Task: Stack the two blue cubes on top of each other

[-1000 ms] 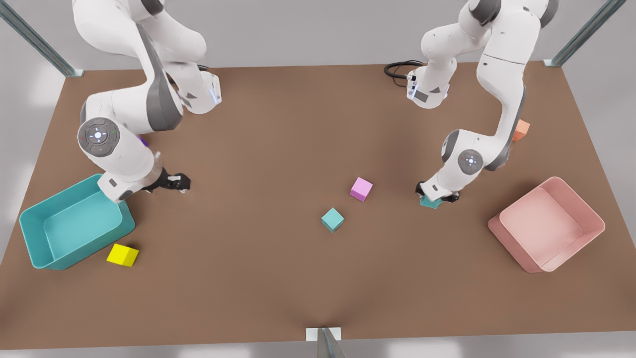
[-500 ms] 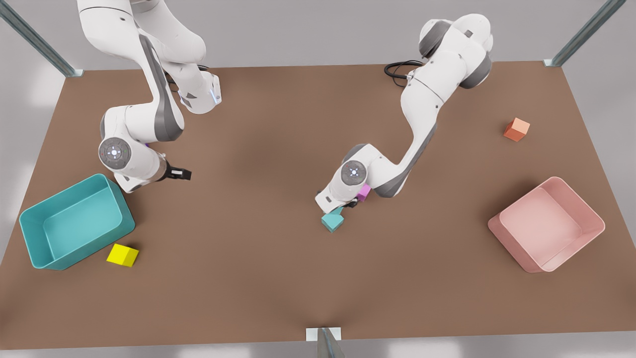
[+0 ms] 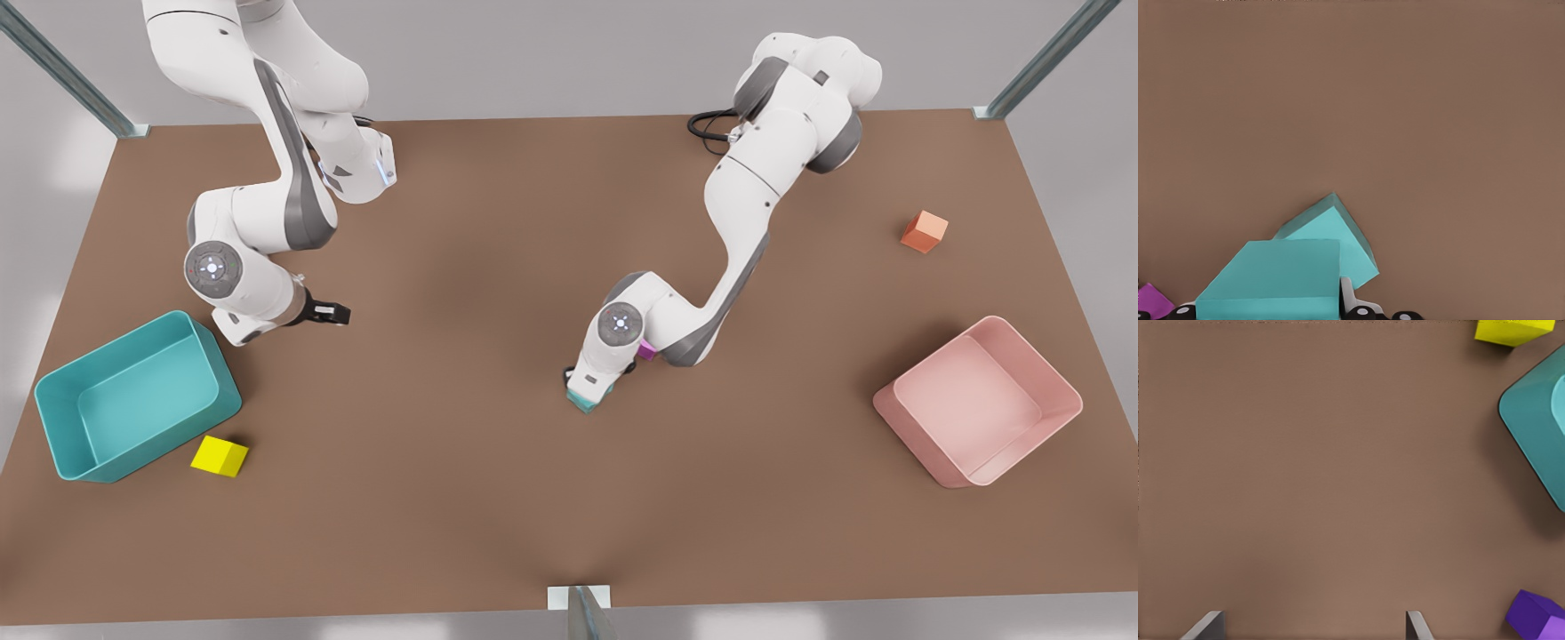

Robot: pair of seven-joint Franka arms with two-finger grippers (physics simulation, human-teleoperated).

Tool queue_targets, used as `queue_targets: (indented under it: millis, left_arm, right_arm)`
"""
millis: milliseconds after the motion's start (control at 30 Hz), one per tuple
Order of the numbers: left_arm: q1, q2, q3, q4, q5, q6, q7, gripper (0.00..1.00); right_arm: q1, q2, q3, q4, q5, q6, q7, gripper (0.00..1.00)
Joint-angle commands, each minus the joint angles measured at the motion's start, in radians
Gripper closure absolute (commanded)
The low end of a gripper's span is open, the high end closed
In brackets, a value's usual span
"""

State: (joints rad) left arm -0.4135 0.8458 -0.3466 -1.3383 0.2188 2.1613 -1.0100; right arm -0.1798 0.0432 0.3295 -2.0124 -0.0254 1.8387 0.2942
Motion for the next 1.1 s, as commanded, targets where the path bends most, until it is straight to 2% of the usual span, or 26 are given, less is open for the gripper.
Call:
queue_targets:
  millis: [0,500,533,567,900,1067]
  left_arm:
    - [0.001,0.001,0.0,0.005,-0.004,-0.014,-0.259,0.4]
    - [0.007,0.026,0.008,0.045,-0.004,0.002,-0.234,0.4]
    - [0.005,0.026,0.008,0.045,-0.004,0.002,-0.233,0.15]
    - [0.004,0.026,0.008,0.045,-0.004,0.0,-0.234,0.0]
    - [0.001,0.007,0.006,0.047,-0.004,-0.015,-0.243,0.0]
    - [0.004,-0.031,0.001,0.085,-0.004,-0.11,-0.236,0.0]
  right_arm:
    - [-0.006,0.0,0.002,0.003,0.001,0.002,0.002,0.0]
    - [-0.004,0.001,0.003,0.006,0.001,-0.004,-0.003,0.0]
    - [-0.004,0.001,0.003,0.006,0.002,-0.006,-0.003,0.0]
    - [-0.004,0.001,0.003,0.006,0.002,-0.007,-0.003,0.0]
    - [-0.004,0.003,0.003,0.014,0.002,-0.009,-0.004,0.0]
    - [-0.004,0.0,0.003,0.014,0.002,-0.013,-0.004,0.0]
